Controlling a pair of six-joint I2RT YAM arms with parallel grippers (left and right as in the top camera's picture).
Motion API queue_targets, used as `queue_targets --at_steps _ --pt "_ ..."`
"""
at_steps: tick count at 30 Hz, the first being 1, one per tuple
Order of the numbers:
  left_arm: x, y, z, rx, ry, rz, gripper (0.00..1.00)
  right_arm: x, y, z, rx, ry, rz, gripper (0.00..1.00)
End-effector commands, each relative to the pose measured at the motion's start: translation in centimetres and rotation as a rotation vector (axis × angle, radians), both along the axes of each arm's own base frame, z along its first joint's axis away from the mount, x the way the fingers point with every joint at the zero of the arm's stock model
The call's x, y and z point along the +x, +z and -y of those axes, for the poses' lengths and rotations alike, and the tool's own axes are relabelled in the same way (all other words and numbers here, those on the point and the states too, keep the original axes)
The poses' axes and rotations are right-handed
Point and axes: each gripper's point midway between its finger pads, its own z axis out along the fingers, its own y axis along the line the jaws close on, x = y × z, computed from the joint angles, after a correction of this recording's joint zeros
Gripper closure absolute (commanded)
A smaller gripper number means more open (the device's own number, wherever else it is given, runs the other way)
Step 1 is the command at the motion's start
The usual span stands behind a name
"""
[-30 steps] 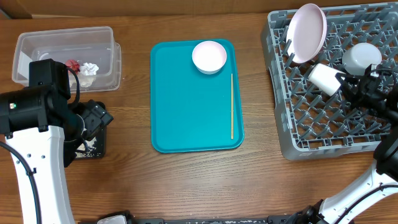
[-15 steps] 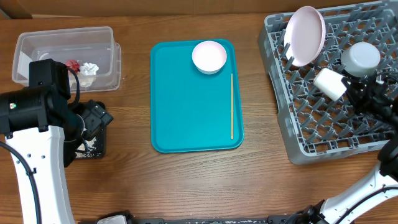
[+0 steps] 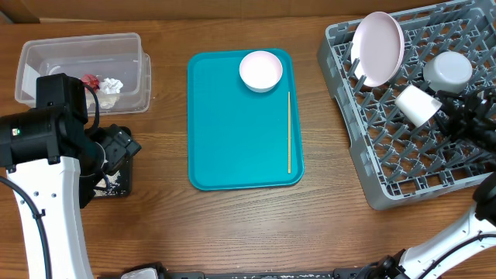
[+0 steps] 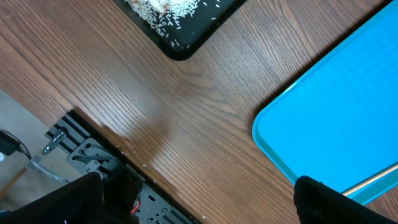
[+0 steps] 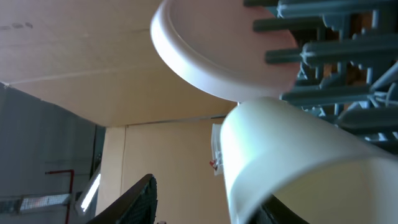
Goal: Sort waste into correct bins and load items into the dishwasher
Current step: 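Push the white cup upright in the rack with the right gripper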
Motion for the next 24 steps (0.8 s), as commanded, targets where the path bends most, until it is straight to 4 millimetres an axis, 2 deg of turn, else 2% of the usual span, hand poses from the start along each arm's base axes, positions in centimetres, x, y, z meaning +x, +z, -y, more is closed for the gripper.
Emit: queue_targets --at_steps 1,8,12,16,20,24 --pt "0.0 -0.1 -0.3 0.015 0.007 -0.009 0.00 -0.1 1.2 1.9 -0.053 -0.030 0.020 0.55" --pt "0.0 -0.1 -0.3 0.015 0.007 -0.009 0.00 -1.5 2.3 3.7 -0.130 -0.066 -0.048 0.48" --pt "0.0 -0.1 -0.3 0.015 0.007 -0.009 0.00 -1.8 3.3 3.7 -0.148 -0.072 -0.048 0.47" --pt "0.0 -0.1 -0.3 0.015 0.007 -0.009 0.00 -2.1 5.0 3.3 -0.188 -0.073 -0.013 0.39" --pt "0.0 -0.1 -0.3 0.015 0.007 -0.009 0.00 -2.3 6.4 3.2 -0.299 -0.082 -0.025 0.29" --pt "0.0 -0.1 -0.3 0.015 0.007 -0.009 0.00 -2.1 6.0 3.8 -0.490 -0.130 -0.174 0.26"
